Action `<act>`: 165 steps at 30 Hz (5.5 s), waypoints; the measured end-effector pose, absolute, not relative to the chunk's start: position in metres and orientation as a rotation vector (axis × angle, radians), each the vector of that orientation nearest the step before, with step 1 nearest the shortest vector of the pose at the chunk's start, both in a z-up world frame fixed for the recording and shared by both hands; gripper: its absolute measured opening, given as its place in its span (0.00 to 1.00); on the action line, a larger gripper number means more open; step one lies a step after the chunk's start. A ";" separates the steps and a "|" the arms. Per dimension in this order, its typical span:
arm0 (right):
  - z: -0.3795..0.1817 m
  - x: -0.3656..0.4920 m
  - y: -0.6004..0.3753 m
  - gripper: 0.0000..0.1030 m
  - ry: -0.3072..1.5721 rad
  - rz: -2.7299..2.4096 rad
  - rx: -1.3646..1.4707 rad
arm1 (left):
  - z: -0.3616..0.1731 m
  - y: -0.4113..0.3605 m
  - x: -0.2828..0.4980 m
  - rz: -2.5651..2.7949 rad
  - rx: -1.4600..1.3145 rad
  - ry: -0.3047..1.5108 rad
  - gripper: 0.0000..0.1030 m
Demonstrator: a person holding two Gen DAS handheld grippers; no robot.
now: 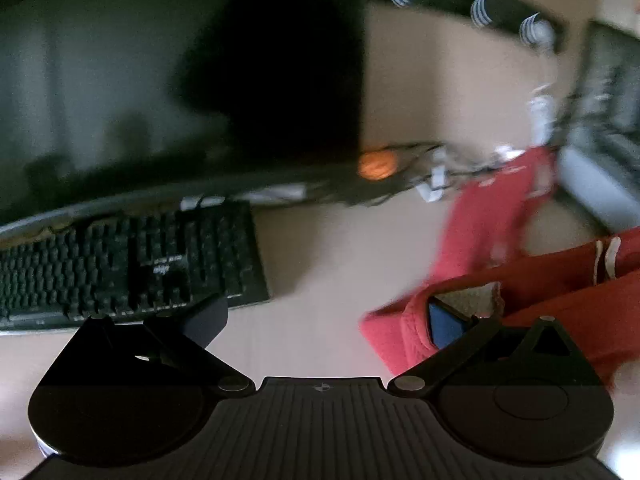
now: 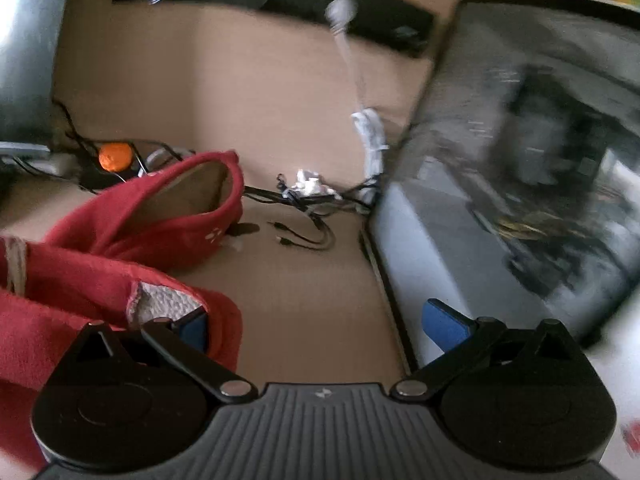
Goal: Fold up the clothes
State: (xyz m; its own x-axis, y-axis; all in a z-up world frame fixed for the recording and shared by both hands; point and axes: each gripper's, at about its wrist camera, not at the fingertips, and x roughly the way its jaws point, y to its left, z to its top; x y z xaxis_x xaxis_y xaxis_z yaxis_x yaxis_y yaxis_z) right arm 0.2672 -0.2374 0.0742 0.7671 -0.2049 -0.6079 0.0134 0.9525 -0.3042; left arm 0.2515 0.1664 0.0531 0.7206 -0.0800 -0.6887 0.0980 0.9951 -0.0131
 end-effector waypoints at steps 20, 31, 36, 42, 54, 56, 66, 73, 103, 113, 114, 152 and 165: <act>0.053 0.238 -0.232 1.00 0.706 0.321 -0.328 | 0.069 0.099 0.189 -0.387 0.130 0.739 1.00; 0.056 0.266 -0.284 1.00 0.626 -0.104 -0.116 | 0.053 0.118 0.269 0.061 0.011 0.721 1.00; 0.079 0.248 -0.268 1.00 0.563 0.192 0.134 | 0.078 0.112 0.236 -0.268 -0.188 0.664 1.00; 0.022 0.276 -0.222 1.00 0.721 0.373 0.230 | 0.043 0.075 0.246 -0.368 -0.135 0.698 1.00; -0.022 0.246 -0.228 1.00 0.714 0.412 0.147 | -0.013 0.102 0.218 -0.425 -0.267 0.819 1.00; -0.019 0.247 -0.224 1.00 0.722 0.406 0.129 | -0.011 0.113 0.220 -0.425 -0.331 0.808 1.00; 0.021 0.251 -0.224 1.00 0.760 0.356 0.078 | 0.000 0.129 0.259 -0.237 -0.306 0.746 1.00; 0.042 0.244 -0.238 1.00 0.617 0.253 0.134 | 0.030 0.131 0.237 -0.282 -0.316 0.585 1.00; 0.005 0.258 -0.231 1.00 0.772 0.357 0.295 | 0.014 0.081 0.243 -0.437 -0.315 0.692 1.00; -0.008 0.237 -0.226 1.00 0.800 0.381 0.129 | -0.014 0.070 0.239 -0.416 -0.260 0.781 1.00; -0.008 0.235 -0.229 1.00 0.806 0.385 0.134 | -0.014 0.072 0.237 -0.418 -0.279 0.787 1.00; 0.014 0.318 -0.253 1.00 0.777 -0.004 -0.321 | 0.004 0.083 0.201 -0.533 -0.481 1.028 1.00; -0.017 0.235 -0.241 1.00 0.877 -0.032 -0.298 | -0.008 0.094 0.255 -0.504 -0.349 0.978 1.00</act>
State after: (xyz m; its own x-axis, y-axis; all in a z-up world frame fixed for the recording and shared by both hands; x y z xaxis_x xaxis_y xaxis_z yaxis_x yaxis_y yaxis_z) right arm 0.2352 -0.2413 -0.0166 0.6414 -0.1497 -0.7524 -0.0940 0.9581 -0.2707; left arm 0.2551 0.0941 -0.0080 0.4593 -0.5518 -0.6962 0.2471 0.8321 -0.4965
